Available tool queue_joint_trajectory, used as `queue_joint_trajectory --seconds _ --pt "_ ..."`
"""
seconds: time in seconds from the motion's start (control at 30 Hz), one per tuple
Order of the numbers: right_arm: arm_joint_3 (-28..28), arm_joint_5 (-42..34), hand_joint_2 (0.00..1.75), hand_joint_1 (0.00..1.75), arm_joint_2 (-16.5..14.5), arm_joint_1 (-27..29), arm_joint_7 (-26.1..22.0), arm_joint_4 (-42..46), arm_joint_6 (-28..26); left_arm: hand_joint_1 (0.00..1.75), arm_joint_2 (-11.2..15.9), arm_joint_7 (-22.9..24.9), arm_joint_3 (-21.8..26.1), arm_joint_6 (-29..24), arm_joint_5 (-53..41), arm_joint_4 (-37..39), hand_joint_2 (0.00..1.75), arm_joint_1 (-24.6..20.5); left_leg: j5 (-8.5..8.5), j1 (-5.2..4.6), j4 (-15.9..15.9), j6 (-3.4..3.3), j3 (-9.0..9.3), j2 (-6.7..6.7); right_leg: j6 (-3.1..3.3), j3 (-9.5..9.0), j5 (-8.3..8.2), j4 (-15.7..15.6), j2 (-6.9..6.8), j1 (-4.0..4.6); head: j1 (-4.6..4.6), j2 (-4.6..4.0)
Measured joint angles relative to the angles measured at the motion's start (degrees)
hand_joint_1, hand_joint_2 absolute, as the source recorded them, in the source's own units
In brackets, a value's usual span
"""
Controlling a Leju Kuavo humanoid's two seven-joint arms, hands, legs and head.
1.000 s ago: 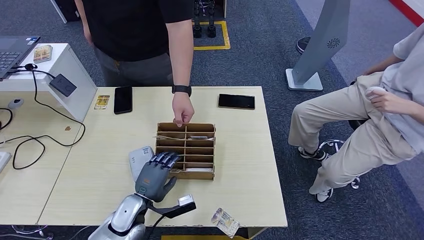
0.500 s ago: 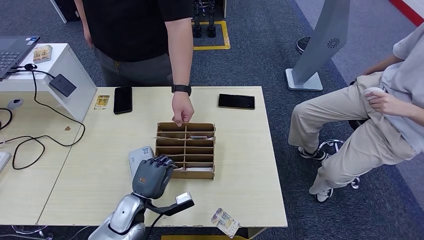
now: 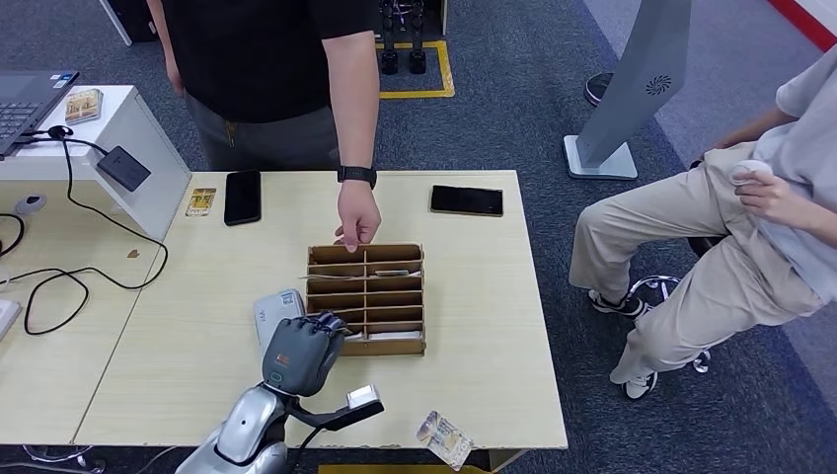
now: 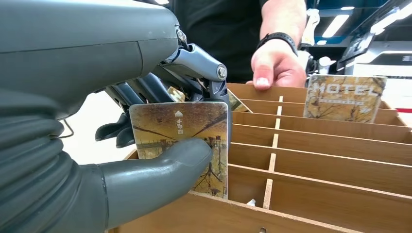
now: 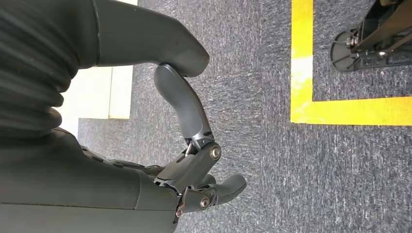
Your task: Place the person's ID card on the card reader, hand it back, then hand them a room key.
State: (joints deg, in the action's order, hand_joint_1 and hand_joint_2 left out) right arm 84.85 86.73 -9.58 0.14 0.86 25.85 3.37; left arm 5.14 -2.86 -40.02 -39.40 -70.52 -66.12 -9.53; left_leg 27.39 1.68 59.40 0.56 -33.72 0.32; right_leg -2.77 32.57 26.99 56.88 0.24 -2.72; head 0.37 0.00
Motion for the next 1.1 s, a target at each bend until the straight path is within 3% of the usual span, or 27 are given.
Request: queue_joint_trajectory --seconds 0.13,0.27,0.43,0.53,0.7,0.93,1.1 --pt "0.0 0.0 1.75 0.0 0.19 0.0 -0.13 -0.42 -0.3 1.75 -2.24 -6.97 4.04 -0.12 -0.25 -2.81 1.75 2.44 0.04 -0.01 0.0 -0.02 -0.01 0.0 -0.01 0.0 0.01 -0.01 0.0 -0.01 0.01 0.0" --pt "-0.02 0.0 1.75 0.0 0.25 0.0 -0.14 -0.86 -0.82 1.75 -6.79 -18.0 11.63 -0.15 2.14 -7.18 1.75 5.63 0.06 -0.02 0.0 -0.04 -0.01 0.0 -0.04 0.0 0.04 -0.02 -0.01 -0.02 0.0 0.0" --pt "-0.04 0.0 1.75 0.0 0.31 -0.04 -0.23 -1.39 -1.45 1.75 -13.41 -30.63 19.86 -0.18 10.72 -10.93 1.75 7.71 0.06 -0.02 0.0 -0.04 -0.01 -0.01 -0.06 -0.01 0.05 -0.02 -0.02 -0.01 0.01 0.0" --pt "-0.07 0.0 1.75 0.0 0.33 -0.1 -0.32 -1.67 -1.93 1.75 -16.29 -34.15 22.17 -0.21 18.01 -11.89 1.75 7.83 0.06 -0.01 0.0 -0.04 0.0 -0.02 -0.06 -0.02 0.04 -0.02 -0.03 -0.01 -0.01 0.0" --pt "-0.07 0.0 1.75 0.0 0.31 -0.19 -0.31 -2.03 -2.56 1.75 -17.94 -31.28 21.84 -0.28 35.66 -12.51 1.75 6.12 0.05 -0.01 0.01 -0.04 0.02 -0.02 -0.05 -0.03 0.03 -0.01 -0.04 -0.01 0.0 0.0" --pt "-0.41 0.0 1.75 0.0 0.28 -0.42 0.23 -2.42 -3.71 1.75 -16.37 -23.92 16.95 2.18 60.69 -12.53 1.75 -0.43 0.04 -0.01 0.01 -0.04 0.02 -0.03 -0.04 -0.03 0.01 -0.01 -0.04 -0.01 0.01 0.0" --pt "-2.36 0.0 1.75 0.0 0.67 -0.78 0.43 -4.06 -5.49 1.75 -15.15 -19.69 16.24 4.19 70.01 -9.45 1.75 -7.42 0.02 -0.01 0.01 -0.05 0.02 -0.04 -0.03 -0.03 -0.01 -0.01 -0.04 -0.01 0.0 0.0"
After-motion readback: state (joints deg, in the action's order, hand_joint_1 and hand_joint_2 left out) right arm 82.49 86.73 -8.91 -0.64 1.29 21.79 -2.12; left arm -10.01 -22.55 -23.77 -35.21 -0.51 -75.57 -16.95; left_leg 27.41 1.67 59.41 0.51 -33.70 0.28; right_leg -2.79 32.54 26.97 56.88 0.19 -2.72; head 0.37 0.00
